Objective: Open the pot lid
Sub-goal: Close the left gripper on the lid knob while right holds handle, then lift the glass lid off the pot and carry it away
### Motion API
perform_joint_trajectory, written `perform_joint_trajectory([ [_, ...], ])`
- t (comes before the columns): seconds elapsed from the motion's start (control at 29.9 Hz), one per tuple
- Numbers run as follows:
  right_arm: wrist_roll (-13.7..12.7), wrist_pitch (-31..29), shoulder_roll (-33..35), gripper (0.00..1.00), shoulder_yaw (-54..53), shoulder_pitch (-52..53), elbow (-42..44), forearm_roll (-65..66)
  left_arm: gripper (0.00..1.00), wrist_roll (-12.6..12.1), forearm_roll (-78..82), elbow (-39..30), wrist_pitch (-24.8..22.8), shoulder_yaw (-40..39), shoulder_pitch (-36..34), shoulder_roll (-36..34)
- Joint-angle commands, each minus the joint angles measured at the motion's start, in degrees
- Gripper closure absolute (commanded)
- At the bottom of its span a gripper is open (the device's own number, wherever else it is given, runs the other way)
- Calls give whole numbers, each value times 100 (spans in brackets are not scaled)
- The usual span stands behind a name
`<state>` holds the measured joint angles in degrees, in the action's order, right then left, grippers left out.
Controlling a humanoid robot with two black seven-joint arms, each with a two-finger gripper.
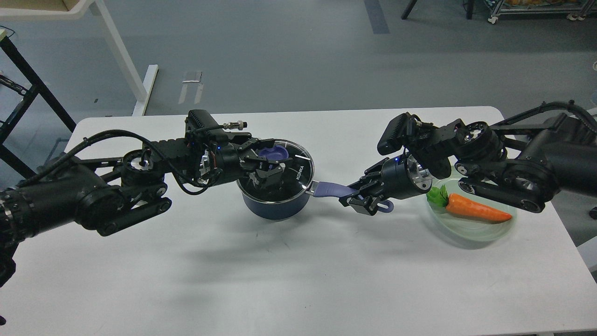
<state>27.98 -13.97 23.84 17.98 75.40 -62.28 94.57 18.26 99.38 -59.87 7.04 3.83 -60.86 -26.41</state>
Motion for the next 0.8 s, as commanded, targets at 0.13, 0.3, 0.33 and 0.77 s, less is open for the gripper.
perform_joint_trajectory([
  [0.13,2,-1,25,73,3,1,-4,0,61,468,-454,-165,-10,30,-637,-996],
  [0.3,2,-1,42,73,-32,19,-13,0,61,555,-463,62,8,205,-314,-1866],
  [0.33,2,-1,42,73,-32,19,-13,0,61,626,-463,150,17,284,-173,-1990],
  [0.77,2,-1,95,73,-41,-7,-57,-9,60,974,-516,1214,851,391,1251,-2176],
])
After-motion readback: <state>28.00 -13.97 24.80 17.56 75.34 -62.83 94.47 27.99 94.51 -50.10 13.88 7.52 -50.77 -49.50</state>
